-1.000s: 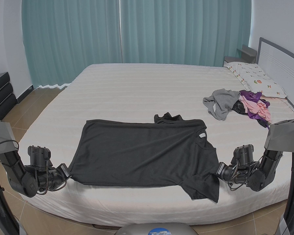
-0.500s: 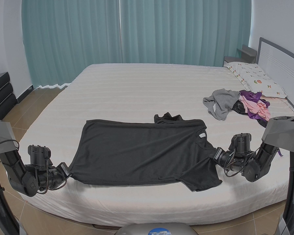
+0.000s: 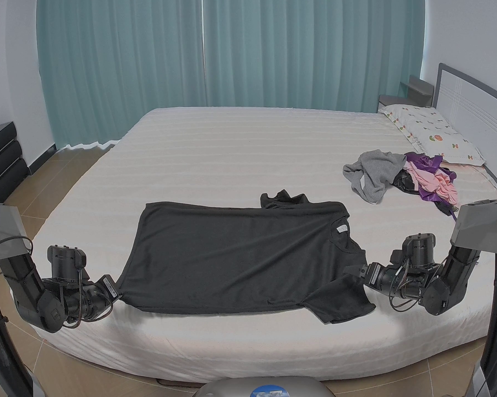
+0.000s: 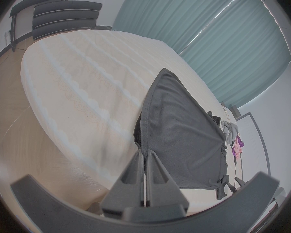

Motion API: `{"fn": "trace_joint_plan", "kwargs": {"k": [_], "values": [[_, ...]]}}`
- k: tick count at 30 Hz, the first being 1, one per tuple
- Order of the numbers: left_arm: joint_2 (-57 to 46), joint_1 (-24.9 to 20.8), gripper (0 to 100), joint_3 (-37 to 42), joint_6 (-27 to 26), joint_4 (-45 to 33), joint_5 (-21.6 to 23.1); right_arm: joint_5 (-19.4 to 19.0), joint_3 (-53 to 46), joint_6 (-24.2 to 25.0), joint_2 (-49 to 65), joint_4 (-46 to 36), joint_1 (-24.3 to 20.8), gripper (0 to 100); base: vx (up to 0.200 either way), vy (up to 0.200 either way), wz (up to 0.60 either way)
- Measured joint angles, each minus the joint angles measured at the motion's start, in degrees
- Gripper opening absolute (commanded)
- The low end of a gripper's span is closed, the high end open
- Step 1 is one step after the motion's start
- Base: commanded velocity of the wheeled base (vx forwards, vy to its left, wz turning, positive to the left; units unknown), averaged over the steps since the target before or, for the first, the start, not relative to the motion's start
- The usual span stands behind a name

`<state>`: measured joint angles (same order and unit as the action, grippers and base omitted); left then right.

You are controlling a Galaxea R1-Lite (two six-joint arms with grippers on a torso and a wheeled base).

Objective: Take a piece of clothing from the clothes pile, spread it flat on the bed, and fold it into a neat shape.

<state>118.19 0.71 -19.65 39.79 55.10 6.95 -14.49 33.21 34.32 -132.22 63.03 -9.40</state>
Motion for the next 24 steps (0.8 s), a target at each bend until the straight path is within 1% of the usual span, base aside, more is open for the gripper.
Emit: {"fn": "trace_joint_plan", "kwargs": {"k": [2,4,11,12,19,24], "values": [[0.0,0.0,0,0.0,0.0,0.0,0.0,-0.8,-2.1,-2.2,0.6,0.3,0.4,100,0.000,0.000,0.00],[0.0,0.0,0,0.0,0.0,0.0,0.0,-1.3,-3.8,-3.0,1.0,0.3,0.6,100,0.000,0.000,0.00],[0.0,0.0,0,0.1,0.0,0.0,-0.1,-1.7,-5.9,-3.3,0.6,0.4,0.0,100,0.000,0.000,0.00],[0.0,0.0,0,0.1,0.0,0.0,-0.1,-1.7,-5.9,-3.3,0.4,0.2,-0.2,0,0.000,0.000,0.00],[0.0,0.0,0,0.1,0.0,0.0,0.0,-1.6,-6.8,-3.3,-0.6,-0.2,-1.5,0,0.000,0.000,0.00],[-0.1,0.0,0,0.1,0.0,0.0,-0.1,-1.7,-8.8,-3.3,0.6,-0.2,-1.1,0,0.000,0.000,0.00]]}}
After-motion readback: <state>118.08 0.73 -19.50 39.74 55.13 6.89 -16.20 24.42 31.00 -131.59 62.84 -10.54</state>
